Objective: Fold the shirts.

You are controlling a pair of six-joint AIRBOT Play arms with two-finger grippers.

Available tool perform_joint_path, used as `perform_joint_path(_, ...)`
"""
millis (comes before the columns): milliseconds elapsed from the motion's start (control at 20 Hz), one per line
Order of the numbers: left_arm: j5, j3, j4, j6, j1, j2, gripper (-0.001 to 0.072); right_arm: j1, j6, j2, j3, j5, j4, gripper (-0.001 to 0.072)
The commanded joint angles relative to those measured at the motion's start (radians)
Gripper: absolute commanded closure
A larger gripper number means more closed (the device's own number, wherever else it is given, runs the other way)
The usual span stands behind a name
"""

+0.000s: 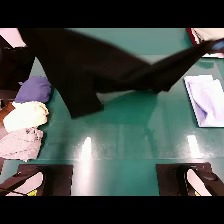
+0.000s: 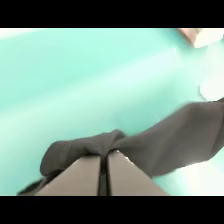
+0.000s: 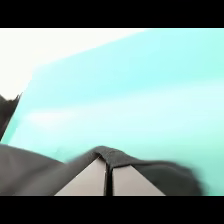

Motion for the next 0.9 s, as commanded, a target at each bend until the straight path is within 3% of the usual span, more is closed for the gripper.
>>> perform_joint_path(0, 0.043, 0.196, 0.003, -0.042, 0.001, 0.07, 0.0682, -0.2, -0.027, 0.052, 0.237, 0.154, -0.001, 0.0694)
perform_joint_path(350, 0.22, 0.195, 0.051, -0.014, 0.001, 0.287, 0.0682, -0.347, -0.022, -0.012, 0.558, 0.294, -0.001, 0.0696)
perform_joint_path(600, 0.116, -0.021, 0.173, -0.079, 0.001, 0.24, 0.0682, -0.341, 0.055, -0.227, 0.7, 0.527, 0.0, 0.0696)
perform_joint_path(750, -0.047, -0.236, 0.125, -0.097, 0.001, 0.114, 0.0682, -0.24, 0.08, -0.328, 0.574, 0.594, -0.003, 0.0696)
perform_joint_path(850, -0.126, -0.361, 0.089, -0.095, -0.004, 0.006, 0.0682, -0.116, 0.082, -0.407, 0.487, 0.611, -0.097, 0.0696)
